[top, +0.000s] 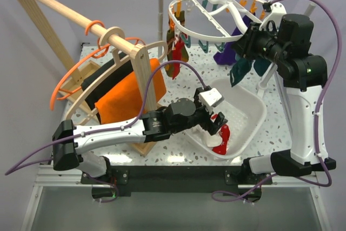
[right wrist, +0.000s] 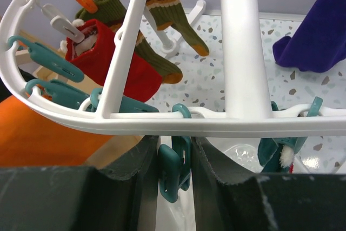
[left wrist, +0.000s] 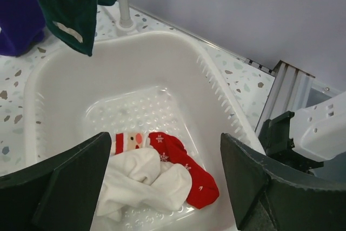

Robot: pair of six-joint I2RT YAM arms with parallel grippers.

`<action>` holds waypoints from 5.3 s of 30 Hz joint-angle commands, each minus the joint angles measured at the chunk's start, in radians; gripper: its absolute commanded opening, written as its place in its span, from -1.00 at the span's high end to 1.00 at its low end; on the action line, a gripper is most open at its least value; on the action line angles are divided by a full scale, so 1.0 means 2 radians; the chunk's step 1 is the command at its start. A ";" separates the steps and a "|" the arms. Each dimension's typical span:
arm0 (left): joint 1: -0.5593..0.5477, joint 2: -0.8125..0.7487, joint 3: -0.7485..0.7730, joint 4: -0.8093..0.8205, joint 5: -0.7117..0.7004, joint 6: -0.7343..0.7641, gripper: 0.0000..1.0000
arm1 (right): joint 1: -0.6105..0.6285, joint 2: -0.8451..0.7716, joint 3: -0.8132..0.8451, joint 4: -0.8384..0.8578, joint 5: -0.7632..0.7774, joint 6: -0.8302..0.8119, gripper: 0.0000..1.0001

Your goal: Remove the socks clipped to the hanger

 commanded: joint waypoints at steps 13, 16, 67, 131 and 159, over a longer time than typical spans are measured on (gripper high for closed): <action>0.000 0.204 0.139 0.224 -0.230 0.111 -1.00 | -0.002 0.000 0.031 -0.008 -0.053 0.050 1.00; 0.001 0.245 0.177 0.250 -0.257 0.127 -1.00 | -0.001 -0.002 0.036 -0.015 -0.056 0.049 1.00; -0.024 0.236 0.136 0.389 -0.208 0.280 1.00 | -0.001 -0.028 0.010 -0.057 -0.056 0.019 -0.22; -0.032 0.142 0.080 0.334 -0.158 0.210 1.00 | -0.001 0.018 0.056 -0.035 0.063 -0.056 0.33; -0.032 0.093 0.034 0.298 -0.135 0.167 1.00 | -0.001 0.008 0.033 -0.015 0.072 -0.023 1.00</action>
